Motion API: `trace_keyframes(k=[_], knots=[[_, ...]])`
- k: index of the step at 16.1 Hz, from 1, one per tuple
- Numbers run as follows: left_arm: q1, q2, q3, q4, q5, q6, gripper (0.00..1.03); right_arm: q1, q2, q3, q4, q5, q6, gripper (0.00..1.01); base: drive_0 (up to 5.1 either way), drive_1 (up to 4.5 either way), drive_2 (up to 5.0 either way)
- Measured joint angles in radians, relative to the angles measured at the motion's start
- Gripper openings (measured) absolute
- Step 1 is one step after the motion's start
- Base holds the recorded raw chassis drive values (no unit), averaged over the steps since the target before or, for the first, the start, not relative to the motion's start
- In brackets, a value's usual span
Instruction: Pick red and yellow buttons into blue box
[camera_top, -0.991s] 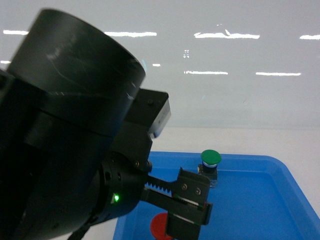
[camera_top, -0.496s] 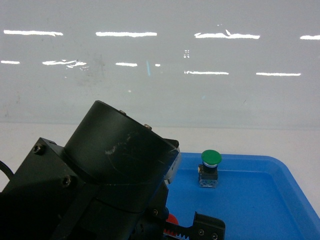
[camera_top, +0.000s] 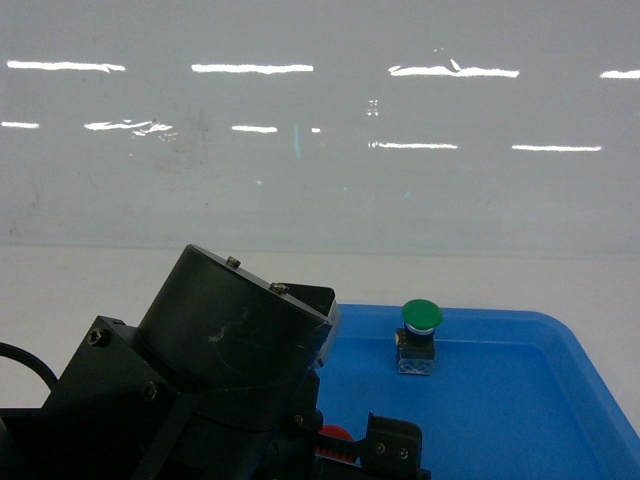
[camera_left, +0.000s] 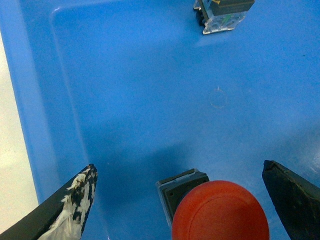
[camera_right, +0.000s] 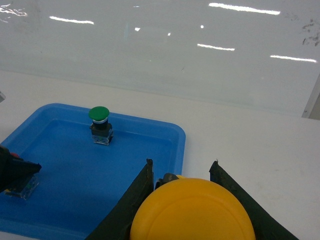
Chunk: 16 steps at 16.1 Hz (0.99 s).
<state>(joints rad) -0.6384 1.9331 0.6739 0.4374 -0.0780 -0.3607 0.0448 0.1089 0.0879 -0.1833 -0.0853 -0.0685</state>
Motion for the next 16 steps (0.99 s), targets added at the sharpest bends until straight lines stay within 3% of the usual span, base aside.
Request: trace_keyframes(k=[6,9,10,11,16], knots=[[-0.021,0.018,-0.003,0.030,0.002,-0.032,0.98,0.000,0.000,0.000,0.000,0.000,0.000,0.31,0.0,0.00,0.0],[-0.035,0.026,-0.003,0.061,0.001,-0.036,0.72,0.000,0.000,0.000,0.000,0.000,0.000,0.31,0.0,0.00,0.0],[-0.041,0.036,-0.004,0.070,-0.008,-0.045,0.44,0.000,0.000,0.000,0.000,0.000,0.000,0.31,0.0,0.00,0.0],[-0.047,0.041,-0.005,0.075,-0.008,-0.055,0.34,0.000,0.000,0.000,0.000,0.000,0.000,0.31,0.0,0.00,0.0],[-0.057,0.031,-0.024,0.094,-0.065,-0.049,0.32,0.000,0.000,0.000,0.000,0.000,0.000,0.31,0.0,0.00,0.0]])
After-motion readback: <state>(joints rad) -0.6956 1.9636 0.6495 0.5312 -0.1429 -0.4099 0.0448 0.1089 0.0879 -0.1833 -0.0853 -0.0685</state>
